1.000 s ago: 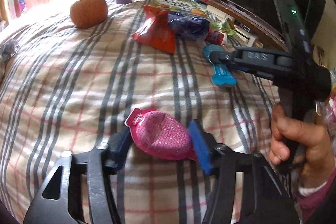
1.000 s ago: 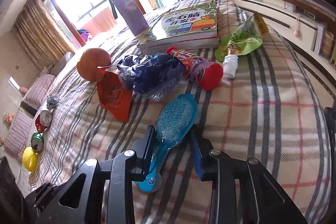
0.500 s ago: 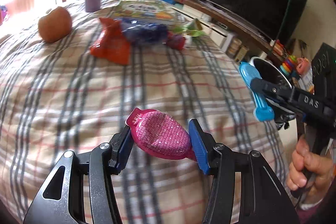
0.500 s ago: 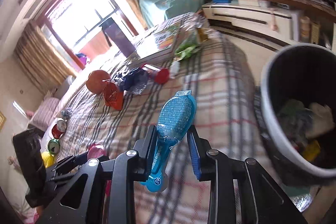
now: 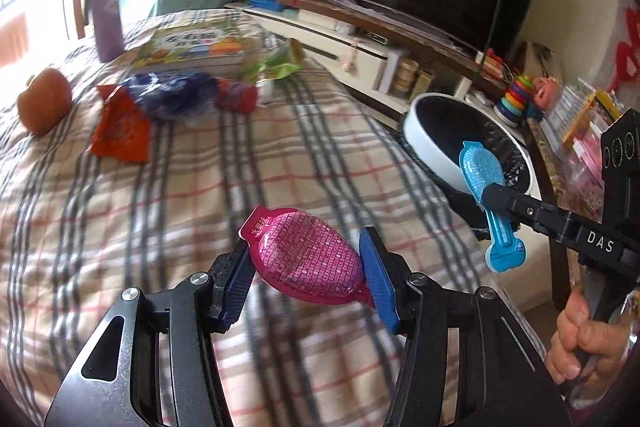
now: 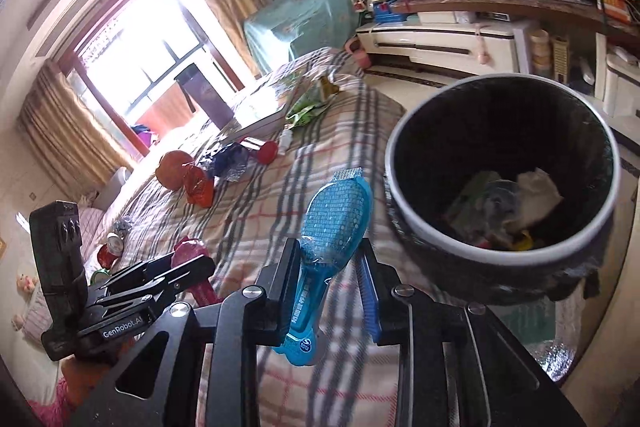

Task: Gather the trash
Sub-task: 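Grasp the blue brush with the right tool while the left tool holds the sponge, then carry sponge and brush over the trash bin and open both tools to drop them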

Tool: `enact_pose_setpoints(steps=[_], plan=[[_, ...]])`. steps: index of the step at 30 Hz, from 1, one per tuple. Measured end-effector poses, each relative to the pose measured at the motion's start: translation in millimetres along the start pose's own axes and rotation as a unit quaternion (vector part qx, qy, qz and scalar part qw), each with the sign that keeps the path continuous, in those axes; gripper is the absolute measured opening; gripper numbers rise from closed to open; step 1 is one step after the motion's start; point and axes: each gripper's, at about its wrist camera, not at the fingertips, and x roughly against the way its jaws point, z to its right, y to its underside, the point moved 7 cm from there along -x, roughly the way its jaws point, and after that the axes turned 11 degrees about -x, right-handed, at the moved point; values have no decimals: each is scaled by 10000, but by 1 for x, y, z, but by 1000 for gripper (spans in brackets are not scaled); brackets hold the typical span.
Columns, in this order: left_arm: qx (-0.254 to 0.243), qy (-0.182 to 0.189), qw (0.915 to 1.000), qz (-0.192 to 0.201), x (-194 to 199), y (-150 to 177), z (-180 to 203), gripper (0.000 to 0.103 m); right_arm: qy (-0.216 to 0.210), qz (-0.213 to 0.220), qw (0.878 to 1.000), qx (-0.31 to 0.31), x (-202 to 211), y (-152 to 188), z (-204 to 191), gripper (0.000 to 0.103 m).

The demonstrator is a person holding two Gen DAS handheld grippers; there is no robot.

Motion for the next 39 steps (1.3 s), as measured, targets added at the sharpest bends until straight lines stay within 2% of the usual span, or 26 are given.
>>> enact_pose_setpoints(steps=[13,22,39], plan=[[-305,131,9994,-66,-11,-12,38,51,56,305,9994,-153,31,-9,24,26],[-448,201,9988,-64,-14,-20,55,51,121,421,9988,-231,41,-14,37,25],[-656,364,9972,58,-25,-54,81,51,315,577,9971,-387,50,-34,62,24]])
